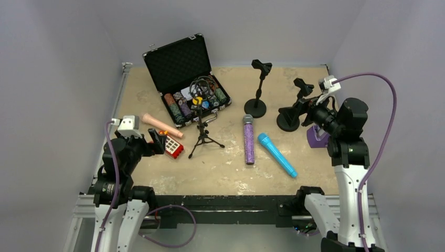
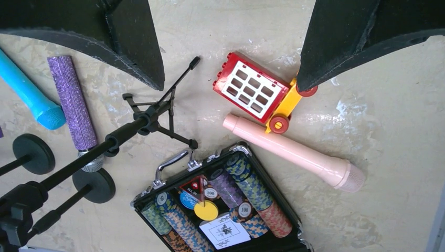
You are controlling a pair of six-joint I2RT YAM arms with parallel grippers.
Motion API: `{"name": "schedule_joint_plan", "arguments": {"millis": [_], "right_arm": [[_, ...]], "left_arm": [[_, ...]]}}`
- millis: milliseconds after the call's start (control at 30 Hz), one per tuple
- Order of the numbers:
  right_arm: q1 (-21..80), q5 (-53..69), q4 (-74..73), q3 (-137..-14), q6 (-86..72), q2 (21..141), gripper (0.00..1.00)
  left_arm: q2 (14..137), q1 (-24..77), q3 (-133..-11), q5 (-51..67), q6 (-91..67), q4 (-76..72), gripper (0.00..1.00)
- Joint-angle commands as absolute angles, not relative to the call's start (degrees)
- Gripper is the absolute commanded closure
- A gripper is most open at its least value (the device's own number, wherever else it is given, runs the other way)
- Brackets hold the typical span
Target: Attach the microphones to the stand
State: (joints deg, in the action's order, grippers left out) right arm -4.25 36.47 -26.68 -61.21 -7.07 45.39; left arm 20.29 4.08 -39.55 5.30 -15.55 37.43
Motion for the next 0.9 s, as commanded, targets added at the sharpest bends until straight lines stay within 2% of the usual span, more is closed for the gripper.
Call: {"name": "schedule_joint_plan", "arguments": {"millis": [0, 167, 367, 533, 667, 867], "right_arm": [[-4.4, 37.7, -27.4, -60.4, -6.7, 45.0, 0.01], [-3.1, 51.4, -35.0, -60.2, 10.9, 46.9, 0.01], [3.1, 50.2, -47.1, -60.6, 29.4, 52.2, 0.01], [11.1, 37.6, -53.3, -59.0, 39.5, 57.8, 0.01], [14.8, 23.9, -45.5, -53.0, 37.7, 61.4, 0.01], [15.5, 14.2, -37.0, -49.9, 33.6, 69.3, 0.05]], "left_arm": [[20.3, 3.5, -42.0, 9.7, -19.5, 36.8, 0.00], [20.2, 3.5, -43.9, 15.7, -23.2, 38.8, 0.00], [19.9, 3.5, -44.9, 17.6, -23.5, 40.3, 0.00], [20.0, 3.5, -43.8, 18.0, -26.1, 39.7, 0.00], [18.8, 3.5, -41.8, 19.1, -28.7, 38.7, 0.00], [18.0, 3.5, -39.6, 20.0, -30.0, 38.5, 0.00]]}}
